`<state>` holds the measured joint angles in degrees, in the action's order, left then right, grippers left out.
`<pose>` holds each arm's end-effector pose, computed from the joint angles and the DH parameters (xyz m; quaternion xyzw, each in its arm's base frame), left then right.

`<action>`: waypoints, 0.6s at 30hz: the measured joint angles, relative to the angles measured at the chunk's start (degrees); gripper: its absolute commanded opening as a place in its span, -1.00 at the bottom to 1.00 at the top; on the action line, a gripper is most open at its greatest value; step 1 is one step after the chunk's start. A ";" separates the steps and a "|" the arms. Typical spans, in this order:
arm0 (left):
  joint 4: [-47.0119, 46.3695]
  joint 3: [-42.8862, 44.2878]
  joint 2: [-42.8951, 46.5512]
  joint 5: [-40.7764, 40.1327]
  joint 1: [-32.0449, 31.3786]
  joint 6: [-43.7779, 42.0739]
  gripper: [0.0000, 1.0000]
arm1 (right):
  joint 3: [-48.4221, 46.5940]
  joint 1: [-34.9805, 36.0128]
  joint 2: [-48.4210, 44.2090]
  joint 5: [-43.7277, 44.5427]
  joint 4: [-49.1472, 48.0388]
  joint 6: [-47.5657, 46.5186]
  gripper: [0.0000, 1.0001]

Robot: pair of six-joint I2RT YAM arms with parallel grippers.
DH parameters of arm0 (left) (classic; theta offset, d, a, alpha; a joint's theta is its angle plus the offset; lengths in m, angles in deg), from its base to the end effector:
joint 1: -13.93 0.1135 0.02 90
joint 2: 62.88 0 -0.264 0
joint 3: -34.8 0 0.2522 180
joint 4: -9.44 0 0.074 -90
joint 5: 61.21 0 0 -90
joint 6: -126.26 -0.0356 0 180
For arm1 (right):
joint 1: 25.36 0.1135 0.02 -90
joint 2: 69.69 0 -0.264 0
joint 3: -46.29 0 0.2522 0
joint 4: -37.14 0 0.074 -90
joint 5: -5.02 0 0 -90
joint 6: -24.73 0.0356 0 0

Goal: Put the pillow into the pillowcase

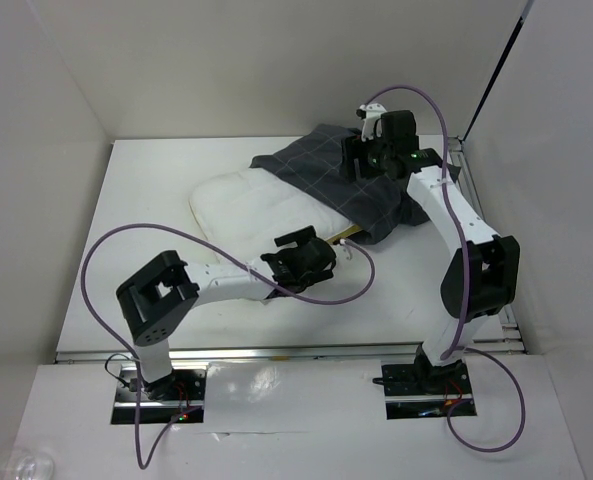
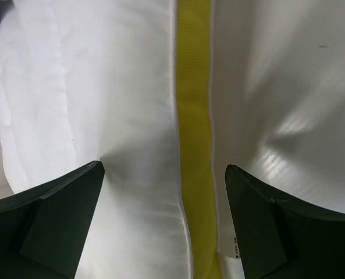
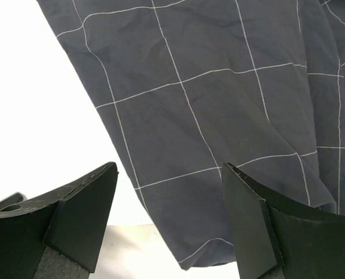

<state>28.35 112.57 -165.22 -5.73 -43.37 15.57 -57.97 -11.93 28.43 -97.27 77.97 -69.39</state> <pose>0.2227 -0.3095 0.1954 0.4610 0.7556 0.1404 0.4437 0.3849 0.0997 0.3399 -0.1835 0.8628 0.1320 0.4523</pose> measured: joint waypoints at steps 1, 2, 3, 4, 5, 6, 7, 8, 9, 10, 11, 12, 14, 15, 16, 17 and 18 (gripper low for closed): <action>0.07 0.61 -0.81 -1.22 0.09 0.59 1.00 | 0.04 -0.15 -0.02 -0.17 0.00 0.00 0.58; 0.26 0.79 -1.29 -1.88 0.11 1.27 0.96 | 0.11 -0.22 -0.02 -0.39 0.07 0.00 0.58; 0.61 0.90 -1.73 -2.60 0.13 1.66 0.93 | 0.11 -0.28 -0.02 -0.42 0.13 0.02 0.58; 0.90 0.90 -2.23 -3.08 0.11 1.84 0.88 | 0.11 -0.35 -0.02 -0.48 0.20 0.00 0.58; 1.27 0.90 -2.67 -3.48 0.11 2.16 0.80 | 0.11 -0.42 -0.02 -0.59 0.22 0.00 0.56; 1.55 0.90 -3.15 -3.82 0.11 2.82 0.76 | 0.11 -0.46 -0.02 -0.66 0.20 0.00 0.56; 2.01 0.94 -3.54 -4.13 0.11 3.04 0.69 | 0.11 -0.50 -0.02 -0.68 0.22 0.02 0.56; 2.47 1.01 -3.72 -4.17 0.11 3.21 0.35 | 0.11 -0.50 -0.02 -0.72 0.24 0.04 0.56; 2.89 1.11 -3.76 -4.15 0.13 3.67 0.11 | 0.11 -0.50 -0.02 -0.76 0.26 0.04 0.56; 3.39 1.40 -3.76 -4.13 0.37 3.80 -0.09 | 0.11 -0.50 -0.02 -0.83 0.26 0.02 0.53; 3.76 1.77 -3.76 -3.93 0.68 4.24 -0.21 | 0.11 -0.50 -0.02 -0.87 0.24 0.02 0.53; 4.09 2.16 -3.76 -3.67 1.03 4.46 -0.28 | 0.11 -0.50 -0.02 -0.92 0.26 0.04 0.53; 5.25 3.10 -3.76 -2.91 1.86 4.63 0.12 | 0.11 -0.52 -0.02 -1.01 0.46 0.04 0.53; 5.70 3.45 -3.76 -2.54 2.16 4.66 0.35 | 0.11 -0.52 -0.02 -1.09 0.55 0.04 0.53; 6.10 3.69 -3.76 -2.25 2.38 4.90 0.58 | 0.11 -0.52 -0.02 -1.22 0.59 0.04 0.53; 6.60 3.82 -3.72 -2.05 2.47 5.33 1.00 | 0.13 -0.52 -0.02 -1.38 0.63 0.04 0.53; 7.37 3.87 -3.56 -1.75 2.54 6.01 1.00 | 0.13 -0.52 -0.02 -1.53 0.72 0.04 0.53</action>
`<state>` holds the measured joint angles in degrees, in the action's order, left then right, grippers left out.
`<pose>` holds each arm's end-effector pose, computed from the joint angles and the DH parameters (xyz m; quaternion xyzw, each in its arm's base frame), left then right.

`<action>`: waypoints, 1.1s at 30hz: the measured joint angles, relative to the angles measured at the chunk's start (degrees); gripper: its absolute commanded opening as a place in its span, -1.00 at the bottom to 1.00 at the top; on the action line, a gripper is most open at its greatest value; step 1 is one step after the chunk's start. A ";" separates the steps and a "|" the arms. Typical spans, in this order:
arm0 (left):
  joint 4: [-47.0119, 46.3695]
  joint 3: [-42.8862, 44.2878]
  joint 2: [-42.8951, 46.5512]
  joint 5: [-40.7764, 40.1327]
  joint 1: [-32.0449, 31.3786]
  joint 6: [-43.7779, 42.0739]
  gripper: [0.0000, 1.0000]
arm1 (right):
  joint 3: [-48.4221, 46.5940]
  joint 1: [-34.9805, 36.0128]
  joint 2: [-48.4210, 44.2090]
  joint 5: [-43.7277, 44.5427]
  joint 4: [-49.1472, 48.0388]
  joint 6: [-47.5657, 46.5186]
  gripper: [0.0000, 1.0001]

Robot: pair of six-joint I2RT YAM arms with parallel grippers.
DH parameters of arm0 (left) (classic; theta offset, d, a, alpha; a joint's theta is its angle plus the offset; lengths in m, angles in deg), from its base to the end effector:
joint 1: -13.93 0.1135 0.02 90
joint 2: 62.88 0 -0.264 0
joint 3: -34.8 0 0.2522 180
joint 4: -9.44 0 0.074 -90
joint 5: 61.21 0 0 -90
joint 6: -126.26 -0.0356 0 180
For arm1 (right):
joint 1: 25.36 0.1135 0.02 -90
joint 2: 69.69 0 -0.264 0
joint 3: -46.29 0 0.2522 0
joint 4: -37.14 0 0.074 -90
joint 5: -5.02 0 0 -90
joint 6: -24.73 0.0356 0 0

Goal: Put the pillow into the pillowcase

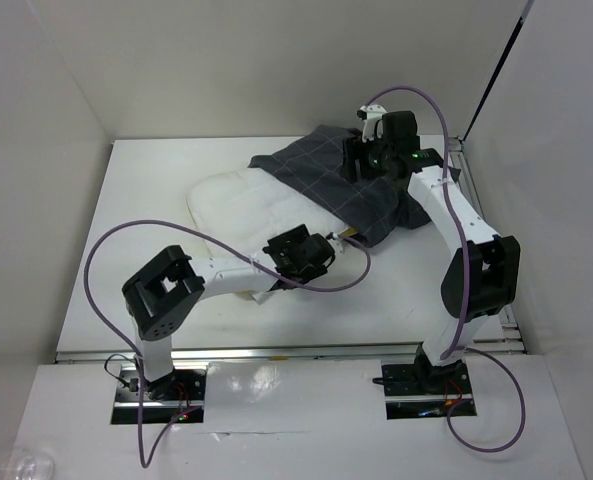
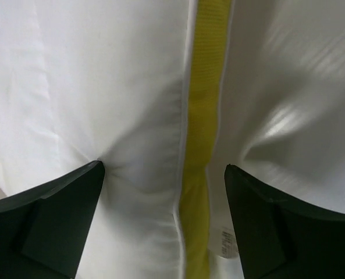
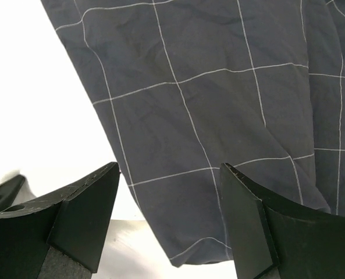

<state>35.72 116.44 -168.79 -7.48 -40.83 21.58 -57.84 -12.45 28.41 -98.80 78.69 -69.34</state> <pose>0.2408 -0.3044 0.1844 0.4232 0.7951 0.1653 0.4017 0.3844 0.0968 0.3383 -0.1848 0.8648 0.1417 0.4448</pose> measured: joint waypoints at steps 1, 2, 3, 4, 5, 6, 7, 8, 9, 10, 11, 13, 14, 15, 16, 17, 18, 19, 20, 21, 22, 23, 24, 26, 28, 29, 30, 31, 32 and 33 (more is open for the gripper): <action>0.98 0.00 0.33 0.31 0.00 0.66 1.00 | 0.00 0.00 0.00 -0.15 0.07 0.00 0.53; 2.54 0.00 1.03 0.72 0.00 1.44 1.00 | 0.00 0.00 0.00 -0.28 0.13 0.00 0.53; 4.22 0.00 1.97 1.18 0.00 1.92 1.00 | 0.00 0.00 0.00 -0.42 0.17 0.00 0.53; 6.23 -0.02 3.45 1.73 -0.02 2.97 1.00 | 0.00 0.00 0.00 -0.46 0.20 0.00 0.53; 7.96 -0.02 5.07 2.10 -0.02 3.61 1.00 | 0.00 0.00 0.00 -0.57 0.22 0.00 0.53; 9.88 -0.07 7.23 2.34 -0.02 4.59 1.00 | 0.00 0.00 0.00 -0.63 0.22 0.00 0.53; 11.65 -0.26 9.40 2.38 -0.02 5.35 1.00 | 0.00 0.00 0.00 -0.74 0.22 0.04 0.53; 13.57 -0.52 11.93 2.34 -0.15 6.27 1.00 | 0.00 0.00 0.00 -0.92 0.22 0.15 0.53; 15.45 -0.68 14.21 2.21 -0.22 7.52 1.00 | 0.00 0.00 0.00 -1.14 0.24 0.17 0.53; 16.98 -0.81 16.04 2.10 -0.26 8.13 1.00 | 0.00 0.00 0.00 -1.38 0.24 0.20 0.53; 18.86 -1.16 18.12 2.03 -0.35 9.20 1.00 | 0.00 0.00 0.00 -1.64 0.24 0.20 0.53; 20.98 -2.91 20.98 1.92 -0.48 10.54 1.00 | 0.00 0.00 0.00 -2.03 0.24 0.20 0.53; 21.88 -4.33 22.12 1.90 -0.52 10.64 1.00 | 0.00 0.00 0.00 -2.12 0.26 0.20 0.53; 22.27 -5.92 22.88 1.88 -0.55 10.69 1.00 | -0.02 0.00 0.00 -2.19 0.33 0.20 0.53; 22.71 -7.54 23.32 1.88 -0.55 10.69 1.00 | -0.02 0.00 0.02 -2.27 0.37 0.22 0.53; 23.12 -9.11 23.41 1.79 -0.66 10.67 1.00 | -0.07 0.00 0.02 -2.34 0.46 0.20 0.53; 23.06 -10.64 23.39 1.68 -0.85 10.64 1.00 | -0.07 0.00 0.02 -2.45 0.50 0.20 0.53; 22.64 -12.68 23.39 1.25 -1.22 10.67 1.00 | -0.07 0.02 0.02 -2.51 0.55 0.20 0.53; 22.45 -14.14 23.39 0.85 -1.73 10.64 1.00 | -0.07 0.02 0.02 -2.56 0.57 0.20 0.53; 22.10 -15.91 23.39 0.37 -2.38 10.62 1.00 | -0.07 0.02 0.02 -2.58 0.57 0.20 0.53; 21.27 -17.46 23.39 -0.17 -2.95 10.64 1.00 | -0.07 0.02 0.02 -2.60 0.59 0.20 0.53; 20.44 -18.78 23.39 -0.70 -3.28 10.62 1.00 | -0.07 0.02 0.02 -2.58 0.59 0.20 0.53; 19.56 -20.15 23.37 -1.01 -3.74 10.60 1.00 | -0.07 0.02 0.02 -2.58 0.59 0.22 0.53; 17.18 -22.58 23.37 -1.95 -4.24 10.49 1.00 | -0.09 0.02 0.02 -2.54 0.66 0.22 0.53; 14.10 -24.81 23.08 -2.93 -4.33 10.08 1.00 | -0.09 0.02 0.02 -2.54 0.74 0.22 0.53; 12.59 -25.62 22.71 -3.45 -4.33 9.94 1.00 | -0.09 0.02 0.02 -2.54 0.79 0.20 0.53; 11.08 -26.16 22.10 -4.02 -4.33 9.68 1.00 | -0.09 0.02 0.02 -2.56 0.83 0.20 0.53; 9.29 -26.51 21.11 -4.57 -4.33 8.96 1.00 | -0.09 0.09 0.02 -2.54 0.90 0.22 0.53; 8.07 -26.56 20.13 -5.03 -4.33 8.72 1.00 | -0.09 0.22 0.02 -2.54 0.96 0.20 0.53; 6.73 -26.49 18.97 -5.95 -4.28 8.37 1.00 | -0.09 0.26 0.02 -2.54 0.98 0.20 0.53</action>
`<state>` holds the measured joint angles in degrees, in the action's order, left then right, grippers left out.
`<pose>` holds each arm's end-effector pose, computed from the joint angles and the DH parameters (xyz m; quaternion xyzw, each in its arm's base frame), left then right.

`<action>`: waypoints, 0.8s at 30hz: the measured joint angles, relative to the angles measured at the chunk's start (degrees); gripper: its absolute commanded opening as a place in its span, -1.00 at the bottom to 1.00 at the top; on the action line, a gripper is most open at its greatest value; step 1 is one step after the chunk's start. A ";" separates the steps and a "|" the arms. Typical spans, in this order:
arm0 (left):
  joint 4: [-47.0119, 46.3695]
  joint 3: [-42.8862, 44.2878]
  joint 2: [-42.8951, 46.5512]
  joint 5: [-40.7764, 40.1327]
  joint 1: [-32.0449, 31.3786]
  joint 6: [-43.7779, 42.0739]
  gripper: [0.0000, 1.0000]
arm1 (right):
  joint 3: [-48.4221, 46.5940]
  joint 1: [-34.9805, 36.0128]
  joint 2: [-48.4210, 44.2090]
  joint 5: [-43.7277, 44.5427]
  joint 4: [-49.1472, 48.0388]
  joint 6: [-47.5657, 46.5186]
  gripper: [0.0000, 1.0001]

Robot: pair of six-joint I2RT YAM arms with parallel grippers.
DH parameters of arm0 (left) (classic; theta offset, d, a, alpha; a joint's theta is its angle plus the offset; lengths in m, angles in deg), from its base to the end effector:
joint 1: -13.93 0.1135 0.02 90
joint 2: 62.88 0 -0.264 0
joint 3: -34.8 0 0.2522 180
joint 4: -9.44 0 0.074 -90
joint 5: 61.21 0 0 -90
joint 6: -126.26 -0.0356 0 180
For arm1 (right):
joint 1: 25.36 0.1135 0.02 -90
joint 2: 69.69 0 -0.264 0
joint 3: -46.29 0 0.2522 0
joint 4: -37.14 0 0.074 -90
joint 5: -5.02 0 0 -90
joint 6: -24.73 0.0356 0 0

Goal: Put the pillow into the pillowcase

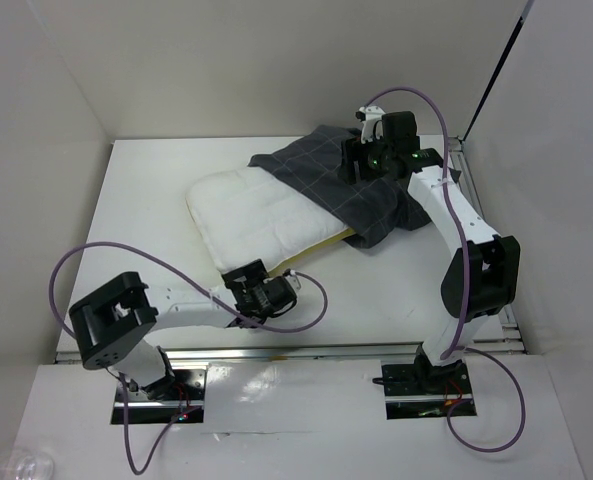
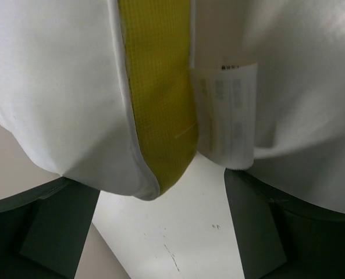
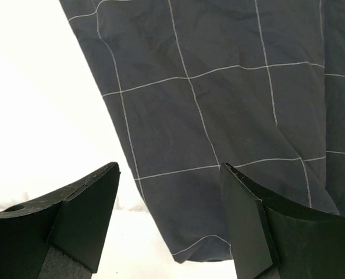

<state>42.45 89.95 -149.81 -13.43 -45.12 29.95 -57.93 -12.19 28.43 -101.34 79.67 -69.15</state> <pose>0.1558 -0.2132 0.1535 0.4254 0.8087 0.2245 0.3385 0.3824 0.0998 0.3374 -0.1944 0.8644 0.1627 0.4343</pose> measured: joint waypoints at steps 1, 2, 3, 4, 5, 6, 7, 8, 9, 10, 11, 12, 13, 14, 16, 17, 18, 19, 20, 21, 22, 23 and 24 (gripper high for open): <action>-0.74 0.39 -0.90 -0.87 0.20 -0.42 1.00 | 0.00 0.04 0.00 -0.02 0.02 0.02 0.53; -1.22 1.14 -1.88 -1.38 0.50 -0.85 1.00 | -0.02 0.07 0.00 0.00 0.02 0.00 0.53; -1.84 1.97 -2.89 -1.73 1.01 -1.03 1.00 | -0.11 0.07 0.00 0.00 0.04 0.00 0.53; -2.60 2.73 -3.80 -1.95 1.57 -1.20 1.00 | -0.26 0.09 0.00 0.00 0.04 0.00 0.53; -3.39 3.56 -4.66 -2.14 2.23 -1.44 1.00 | -0.33 0.09 0.00 0.00 0.04 0.02 0.53; -4.20 4.52 -5.64 -2.10 2.99 -1.79 1.00 | -0.44 0.09 0.00 0.00 0.02 0.02 0.53; -5.05 5.38 -6.43 -1.90 3.67 -2.45 0.82 | -0.52 0.09 0.00 -0.02 0.04 0.00 0.49; -5.90 5.97 -6.99 -1.57 4.37 -2.67 0.68 | -0.52 0.09 0.00 0.00 0.02 0.00 0.43; -6.62 6.49 -7.45 -1.03 5.20 -3.04 0.46 | -0.52 0.09 0.00 0.02 0.07 0.00 0.38; -7.10 6.95 -7.74 -0.44 6.01 -3.80 0.17 | -0.52 0.09 0.00 0.00 0.04 0.02 0.34; -7.34 7.39 -7.80 0.37 7.02 -4.57 -0.66 | -0.52 0.09 0.00 -0.04 0.04 0.09 0.28; -7.41 7.96 -7.80 1.40 8.07 -5.16 -1.00 | -0.52 0.09 0.00 -0.07 0.07 0.13 0.19; -7.43 8.59 -7.80 2.03 8.90 -5.70 -1.00 | -0.52 0.09 0.00 -0.13 0.04 0.13 0.19; -7.30 9.33 -7.80 3.08 9.84 -6.14 -1.00 | -0.52 0.09 0.00 -0.17 0.04 0.15 0.17; -6.51 10.75 -7.78 4.87 11.43 -6.97 -1.00 | -0.52 0.09 0.00 -0.22 0.04 0.17 0.19; -5.70 11.63 -7.72 6.08 12.46 -7.15 -1.00 | -0.52 0.09 0.00 -0.24 0.04 0.17 0.24; -4.63 12.61 -7.67 7.54 13.40 -7.21 -1.00 | -0.50 0.09 0.00 -0.26 0.04 0.20 0.29; -3.15 13.99 -7.48 9.31 14.43 -7.23 -1.00 | -0.44 0.09 0.00 -0.26 0.02 0.24 0.34; -0.37 16.48 -7.13 11.61 16.09 -7.06 -1.00 | -0.26 0.09 -0.02 -0.26 -0.02 0.20 0.42; 0.61 17.59 -6.91 12.50 16.83 -6.95 -1.00 | 0.00 0.09 -0.07 -0.24 0.02 0.13 0.45; 3.80 20.57 -6.73 15.10 18.60 -6.80 -1.00 | 0.55 0.09 -0.22 -0.26 -0.17 -0.04 0.45; 6.40 24.11 -6.69 17.86 20.57 -6.56 -1.00 | 1.36 0.09 -0.55 -0.39 -0.09 -0.04 0.45; 8.48 27.78 -6.60 20.22 22.67 -6.16 -1.00 | 2.27 0.09 -0.94 -0.59 0.02 -0.04 0.47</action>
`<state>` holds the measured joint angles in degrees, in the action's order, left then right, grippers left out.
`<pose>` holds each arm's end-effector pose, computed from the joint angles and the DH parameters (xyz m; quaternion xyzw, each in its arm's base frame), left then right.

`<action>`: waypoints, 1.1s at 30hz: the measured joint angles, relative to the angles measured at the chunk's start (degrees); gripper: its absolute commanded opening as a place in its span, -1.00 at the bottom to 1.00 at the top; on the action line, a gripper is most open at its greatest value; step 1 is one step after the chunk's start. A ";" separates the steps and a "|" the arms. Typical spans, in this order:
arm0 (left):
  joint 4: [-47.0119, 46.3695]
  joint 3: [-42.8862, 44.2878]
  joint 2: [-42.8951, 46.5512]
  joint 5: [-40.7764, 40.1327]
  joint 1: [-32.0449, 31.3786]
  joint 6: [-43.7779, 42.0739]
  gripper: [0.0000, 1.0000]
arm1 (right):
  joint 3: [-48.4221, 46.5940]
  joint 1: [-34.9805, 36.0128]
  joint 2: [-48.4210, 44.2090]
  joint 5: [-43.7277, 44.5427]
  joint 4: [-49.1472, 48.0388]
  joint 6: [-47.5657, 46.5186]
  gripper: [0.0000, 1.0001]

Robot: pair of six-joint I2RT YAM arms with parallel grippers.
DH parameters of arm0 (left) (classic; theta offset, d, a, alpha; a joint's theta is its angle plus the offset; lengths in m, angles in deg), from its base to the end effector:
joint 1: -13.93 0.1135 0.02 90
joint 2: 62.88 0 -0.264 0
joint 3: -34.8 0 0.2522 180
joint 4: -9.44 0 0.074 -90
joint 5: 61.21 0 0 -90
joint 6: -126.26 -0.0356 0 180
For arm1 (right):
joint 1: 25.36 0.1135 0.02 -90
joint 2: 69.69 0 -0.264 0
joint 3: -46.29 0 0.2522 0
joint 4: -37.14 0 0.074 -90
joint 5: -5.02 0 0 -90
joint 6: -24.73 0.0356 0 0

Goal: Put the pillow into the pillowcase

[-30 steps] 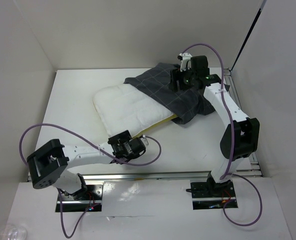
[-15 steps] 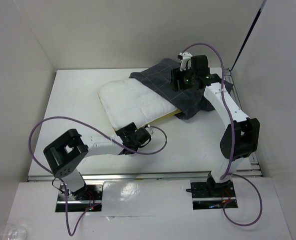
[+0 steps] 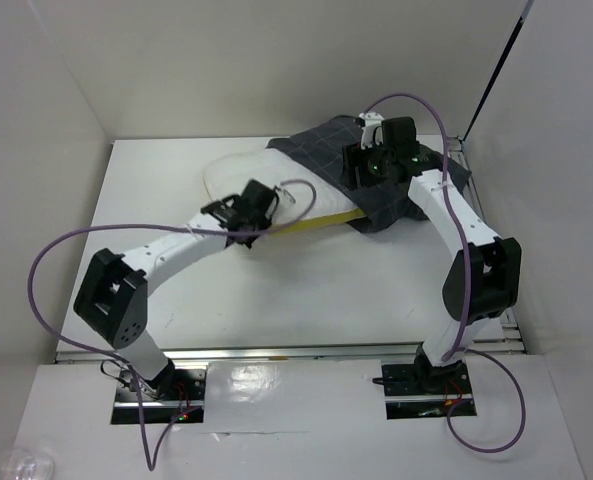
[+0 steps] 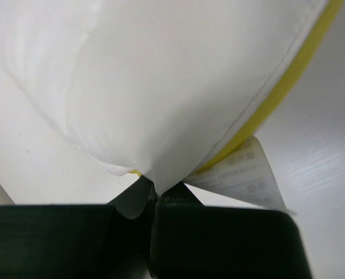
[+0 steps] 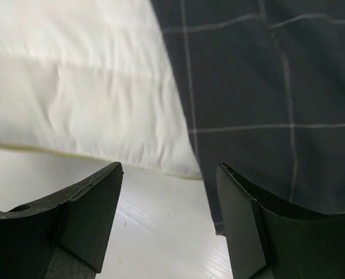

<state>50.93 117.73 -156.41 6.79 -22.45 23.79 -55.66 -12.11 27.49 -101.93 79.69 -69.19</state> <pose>0.2896 -0.1968 0.2462 0.3275 0.8709 0.1105 0.3493 0.3770 0.0994 0.3302 -0.1967 0.8685 0.1673 0.4231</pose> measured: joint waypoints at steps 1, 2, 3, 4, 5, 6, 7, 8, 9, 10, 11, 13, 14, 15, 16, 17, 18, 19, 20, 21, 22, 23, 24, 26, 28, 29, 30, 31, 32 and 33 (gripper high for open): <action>2.19 3.98 0.07 2.34 2.03 0.59 -1.00 | 0.83 0.00 -0.42 -0.28 0.00 -0.02 0.47; 3.30 7.56 0.31 4.42 3.78 0.72 -1.00 | 1.55 0.00 -0.79 -0.57 0.04 -0.02 0.47; 4.20 10.58 0.68 5.88 5.42 0.85 -1.00 | 2.16 0.00 -1.18 -0.92 0.15 -0.04 0.47; 5.22 13.53 1.01 7.21 6.82 0.85 -1.00 | 2.73 0.00 -1.68 -1.07 0.15 -0.26 0.47; 5.81 15.82 1.38 8.48 7.85 0.85 -1.00 | 3.17 0.07 -2.10 -1.03 0.15 -0.50 0.47; 6.62 17.77 1.66 9.53 8.59 0.85 -1.00 | 3.61 0.20 -2.58 -0.70 0.17 -0.70 0.47; 7.54 19.61 1.84 10.80 9.20 0.85 -1.00 | 4.02 0.35 -2.95 -0.02 0.04 -1.05 0.47; 8.83 21.49 1.81 12.09 9.81 0.90 -1.00 | 4.55 0.57 -3.30 0.81 0.02 -1.33 0.47; 9.60 22.82 1.77 13.14 10.32 0.90 -1.00 | 5.09 0.79 -3.65 1.68 -0.07 -1.62 0.47; 10.36 23.96 1.70 14.32 11.02 0.92 -1.00 | 5.73 0.94 -3.98 2.73 -0.20 -1.90 0.47; 10.97 24.72 1.68 15.19 11.50 0.92 -1.00 | 6.54 1.03 -4.33 3.89 -0.48 -2.19 0.47; 12.17 25.24 1.66 16.79 12.37 0.92 -1.00 | 8.02 1.44 -5.01 6.75 -0.74 -2.89 0.47; 12.98 25.38 1.44 17.57 12.79 0.94 -1.00 | 8.76 1.70 -5.29 8.87 -1.16 -3.30 0.47; 13.49 25.46 1.22 17.99 13.05 0.94 -1.00 | 9.16 2.01 -5.46 10.32 -1.44 -3.65 0.47; 13.97 25.53 0.90 18.40 13.33 0.94 -1.00 | 9.64 2.49 -5.60 12.33 -1.95 -4.26 0.45; 14.58 25.59 0.50 18.91 13.60 0.96 -1.00 | 10.05 2.95 -5.77 14.08 -2.64 -4.81 0.45; 15.06 25.59 0.17 19.26 13.79 0.98 -1.00 | 10.47 3.48 -5.90 15.98 -3.19 -5.25 0.45; 15.52 25.59 -0.07 19.61 14.03 1.01 -1.00 | 10.75 3.82 -5.99 17.42 -3.56 -5.73 0.45; 15.91 25.59 -0.15 19.96 14.27 1.07 -1.00 | 10.91 4.04 -6.01 18.95 -3.96 -6.27 0.45; 16.15 25.59 -0.15 20.28 14.38 1.09 -1.00 | 10.95 4.31 -6.01 20.09 -4.33 -6.64 0.45; 16.26 25.59 -0.15 20.55 14.58 1.07 -1.00 | 10.97 4.52 -6.01 21.16 -4.66 -7.08 0.42; 16.33 25.70 -0.15 20.85 14.73 1.07 -1.00 | 10.97 4.85 -5.99 22.25 -5.09 -7.61 0.42; 16.33 25.75 -0.15 20.94 14.80 1.07 -1.00 | 10.97 4.98 -6.01 23.04 -5.49 -7.96 0.42; 16.35 25.75 -0.15 21.11 15.08 1.07 -1.00 | 11.02 5.27 -6.01 24.59 -5.99 -8.66 0.39; 16.37 25.75 -0.15 21.44 15.39 1.07 -1.00 | 11.08 5.60 -6.01 25.81 -6.10 -9.27 0.39; 16.37 25.75 -0.15 21.62 15.63 1.05 -1.00 | 11.06 5.77 -6.01 26.36 -6.10 -9.53 0.39; 16.37 25.75 -0.15 21.73 15.80 1.05 -1.00 | 11.06 5.88 -6.01 26.75 -6.08 -9.70 0.39; 16.37 25.75 -0.15 21.77 16.02 1.01 -1.00 | 11.06 5.90 -6.01 27.06 -6.08 -9.92 0.37; 16.37 25.75 -0.15 21.86 16.22 0.96 -1.00 | 11.06 5.90 -6.01 27.39 -6.03 -10.12 0.37; 16.37 25.75 -0.15 21.92 16.41 0.90 -1.00 | 11.06 5.90 -6.01 27.67 -5.99 -10.16 0.37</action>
<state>67.30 143.48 -156.57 28.71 -6.04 24.68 -44.60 -6.20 21.48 -74.26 73.71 -79.35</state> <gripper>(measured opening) 0.055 0.688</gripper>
